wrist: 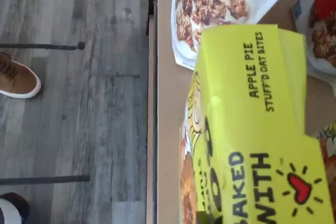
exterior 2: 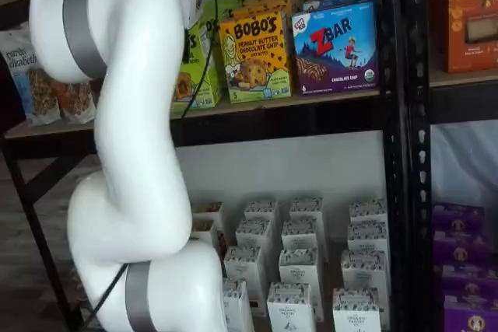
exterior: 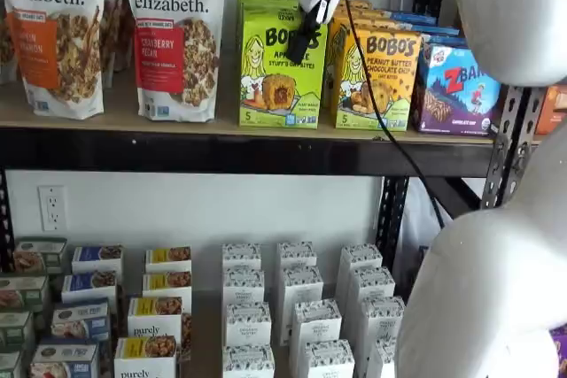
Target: Pick the green box on the top shelf, the fourth from the left
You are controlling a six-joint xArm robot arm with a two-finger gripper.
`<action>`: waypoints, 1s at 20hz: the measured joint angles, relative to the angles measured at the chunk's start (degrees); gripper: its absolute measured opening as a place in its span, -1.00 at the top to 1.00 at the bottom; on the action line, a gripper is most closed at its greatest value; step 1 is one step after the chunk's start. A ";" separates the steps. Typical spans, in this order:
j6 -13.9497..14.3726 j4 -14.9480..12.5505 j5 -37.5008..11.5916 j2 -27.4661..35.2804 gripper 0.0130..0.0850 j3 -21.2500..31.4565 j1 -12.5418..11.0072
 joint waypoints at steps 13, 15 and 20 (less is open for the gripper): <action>1.41 0.22 3.10 -1.89 0.67 -0.16 0.70; 1.70 0.19 3.64 -2.50 0.67 0.12 0.88; 2.30 0.25 4.59 -4.90 0.67 1.71 1.19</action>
